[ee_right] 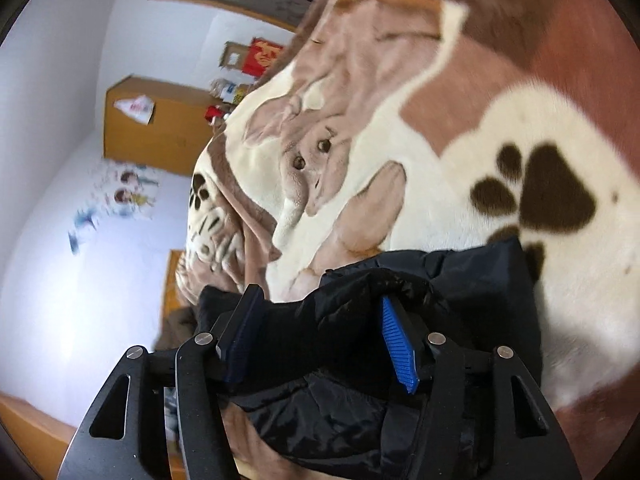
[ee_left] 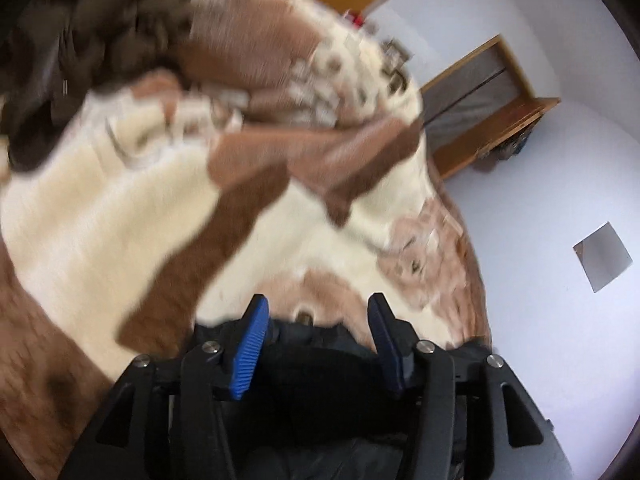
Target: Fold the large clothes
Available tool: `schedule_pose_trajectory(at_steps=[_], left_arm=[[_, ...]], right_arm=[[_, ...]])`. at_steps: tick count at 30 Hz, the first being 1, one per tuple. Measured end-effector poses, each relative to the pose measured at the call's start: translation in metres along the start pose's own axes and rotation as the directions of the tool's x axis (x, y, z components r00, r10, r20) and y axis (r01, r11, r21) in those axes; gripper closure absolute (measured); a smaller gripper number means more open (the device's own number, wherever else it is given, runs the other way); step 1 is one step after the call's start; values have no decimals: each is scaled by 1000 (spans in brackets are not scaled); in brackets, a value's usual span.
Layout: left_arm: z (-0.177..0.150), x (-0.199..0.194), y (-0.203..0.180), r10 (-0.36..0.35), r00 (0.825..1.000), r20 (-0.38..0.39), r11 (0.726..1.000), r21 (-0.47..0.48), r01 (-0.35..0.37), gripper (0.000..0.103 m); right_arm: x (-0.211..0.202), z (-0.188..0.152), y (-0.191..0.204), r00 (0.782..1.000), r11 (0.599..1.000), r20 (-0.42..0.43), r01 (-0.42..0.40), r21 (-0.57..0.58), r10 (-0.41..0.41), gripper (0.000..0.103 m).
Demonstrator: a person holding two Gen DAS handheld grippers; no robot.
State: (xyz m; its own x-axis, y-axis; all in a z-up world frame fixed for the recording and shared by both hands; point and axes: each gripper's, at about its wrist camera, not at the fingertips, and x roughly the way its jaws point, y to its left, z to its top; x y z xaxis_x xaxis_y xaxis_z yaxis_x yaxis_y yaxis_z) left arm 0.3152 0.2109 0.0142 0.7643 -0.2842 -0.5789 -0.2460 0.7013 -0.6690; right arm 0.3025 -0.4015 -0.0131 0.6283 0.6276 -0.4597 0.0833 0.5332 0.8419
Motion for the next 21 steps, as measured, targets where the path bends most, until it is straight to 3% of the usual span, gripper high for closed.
schedule_pose_trajectory(at_steps=[3,5,9,12,14,19,20,21], left_arm=[[0,-13,-8,46,997,56,997,64,-50,35],[-6,-4,-12,84,996,24,987,132,-87,35],[-26,33,-12,134,987,-89,967,230,-111,34],[-41,68,-7,186,967,-172,955,265,-136,35],[-45,84,-6,221,958,-182,942,295,-161,34],[-45,95,-17,227,959,-169,923,351,-157,35],[-45,95,-19,231,960,-160,917,367,-159,37],[-45,94,-23,236,961,-146,910,380,-165,45]], right_arm=[[-12,-3,12,991,989,111,89,-116,-76,44],[-12,-5,15,981,975,152,143,-172,-117,44],[17,-12,11,973,938,92,228,-259,-211,44],[41,-16,-2,957,906,22,281,-318,-289,44],[51,-14,-15,951,902,-5,291,-319,-309,44],[60,0,-30,967,932,-44,230,-281,-252,44],[61,1,-29,966,930,-46,231,-287,-254,44],[61,2,-27,965,927,-49,231,-296,-256,44]])
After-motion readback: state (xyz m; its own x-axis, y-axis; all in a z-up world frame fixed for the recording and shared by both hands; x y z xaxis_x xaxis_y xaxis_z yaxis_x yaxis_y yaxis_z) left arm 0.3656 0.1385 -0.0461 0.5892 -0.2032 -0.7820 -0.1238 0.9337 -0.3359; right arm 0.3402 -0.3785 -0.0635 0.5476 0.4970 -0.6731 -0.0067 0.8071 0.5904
